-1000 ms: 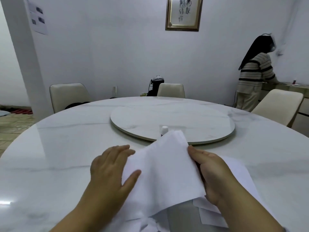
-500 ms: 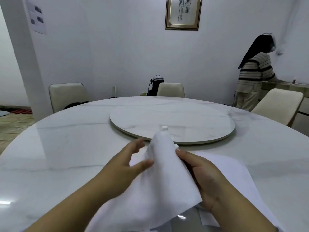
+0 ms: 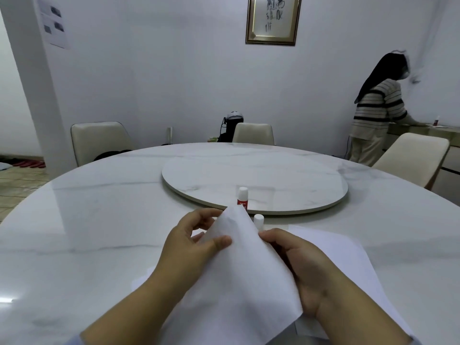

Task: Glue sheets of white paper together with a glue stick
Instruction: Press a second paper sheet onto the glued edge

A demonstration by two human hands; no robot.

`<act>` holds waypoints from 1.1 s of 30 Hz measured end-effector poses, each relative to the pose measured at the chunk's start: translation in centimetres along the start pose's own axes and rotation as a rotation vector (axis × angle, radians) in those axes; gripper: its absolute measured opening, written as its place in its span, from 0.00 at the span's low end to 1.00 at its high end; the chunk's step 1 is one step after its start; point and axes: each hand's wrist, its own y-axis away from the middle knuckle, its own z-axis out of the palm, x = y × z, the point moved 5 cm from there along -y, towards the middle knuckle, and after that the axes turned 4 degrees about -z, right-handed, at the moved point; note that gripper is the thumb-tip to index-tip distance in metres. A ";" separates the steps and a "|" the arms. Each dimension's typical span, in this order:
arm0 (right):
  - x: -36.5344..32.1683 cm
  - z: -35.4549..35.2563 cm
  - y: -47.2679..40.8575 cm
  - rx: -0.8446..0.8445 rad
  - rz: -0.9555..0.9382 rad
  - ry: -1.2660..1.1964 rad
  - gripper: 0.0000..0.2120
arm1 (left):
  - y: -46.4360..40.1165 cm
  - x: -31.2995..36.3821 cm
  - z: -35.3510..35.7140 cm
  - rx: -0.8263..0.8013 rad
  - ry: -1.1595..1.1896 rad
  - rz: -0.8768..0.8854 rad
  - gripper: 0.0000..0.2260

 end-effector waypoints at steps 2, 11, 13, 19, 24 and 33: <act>-0.3 0.1 0.3 0.007 -0.039 0.063 0.09 | 0.0 0.2 0.2 -0.033 -0.156 0.119 0.23; 0.5 0.2 -0.3 -0.028 0.005 -0.021 0.19 | 1.3 1.6 2.1 0.026 -0.717 0.742 0.19; 0.6 0.1 -0.2 -0.037 0.017 -0.027 0.14 | 1.2 1.6 1.9 0.014 -0.696 0.742 0.16; 0.2 0.0 0.1 0.040 -0.045 0.152 0.08 | 1.6 1.9 2.0 0.015 -0.709 0.846 0.07; -0.1 0.1 0.2 0.093 -0.152 0.309 0.09 | 1.5 2.0 1.9 0.028 -0.729 0.871 0.06; -0.5 0.7 0.3 0.119 -0.284 0.484 0.08 | 1.7 2.1 2.0 0.029 -0.728 0.925 0.06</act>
